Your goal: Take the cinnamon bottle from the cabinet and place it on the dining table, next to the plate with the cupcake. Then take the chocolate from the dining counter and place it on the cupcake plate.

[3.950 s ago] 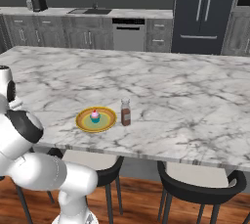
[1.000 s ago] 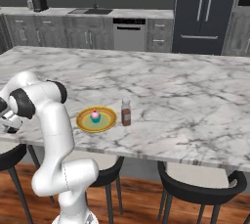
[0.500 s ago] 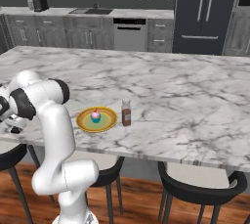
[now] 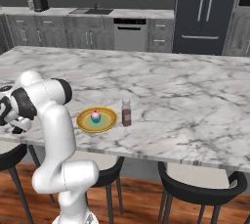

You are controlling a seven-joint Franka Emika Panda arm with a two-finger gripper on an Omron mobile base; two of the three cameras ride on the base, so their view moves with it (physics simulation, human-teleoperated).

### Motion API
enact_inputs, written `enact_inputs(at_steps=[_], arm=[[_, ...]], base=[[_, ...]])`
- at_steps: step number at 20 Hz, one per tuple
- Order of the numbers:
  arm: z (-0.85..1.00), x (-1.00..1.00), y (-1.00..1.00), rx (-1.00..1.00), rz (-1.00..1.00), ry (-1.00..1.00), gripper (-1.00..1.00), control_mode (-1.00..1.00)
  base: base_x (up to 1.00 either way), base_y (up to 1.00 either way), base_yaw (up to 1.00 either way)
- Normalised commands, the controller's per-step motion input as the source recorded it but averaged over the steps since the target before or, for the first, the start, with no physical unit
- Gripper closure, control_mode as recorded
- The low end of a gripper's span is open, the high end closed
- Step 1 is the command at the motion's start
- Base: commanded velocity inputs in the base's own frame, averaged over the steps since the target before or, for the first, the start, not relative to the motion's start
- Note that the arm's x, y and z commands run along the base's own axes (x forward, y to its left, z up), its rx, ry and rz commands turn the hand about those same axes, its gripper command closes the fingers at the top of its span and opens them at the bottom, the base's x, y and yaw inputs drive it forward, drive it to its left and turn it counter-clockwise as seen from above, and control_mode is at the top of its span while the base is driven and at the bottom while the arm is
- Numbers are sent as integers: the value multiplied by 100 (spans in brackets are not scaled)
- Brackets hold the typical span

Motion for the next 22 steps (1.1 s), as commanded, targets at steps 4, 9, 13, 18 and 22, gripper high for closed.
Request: enact_inputs(at_steps=[4, 9, 13, 18, 22], arm=[[-76, 21, -11, 2, 0, 3, 100, -100], [-62, 18, 0, 0, 0, 14, 100, -100], [-29, 1, 2, 0, 0, 17, 100, -100], [32, -21, -37, 0, 0, -1, 100, -100], [59, -47, -86, -2, 0, -7, 100, -100]], base=[[0, 0, 0], [0, 0, 0], [0, 0, 0], [0, 0, 0], [0, 0, 0]])
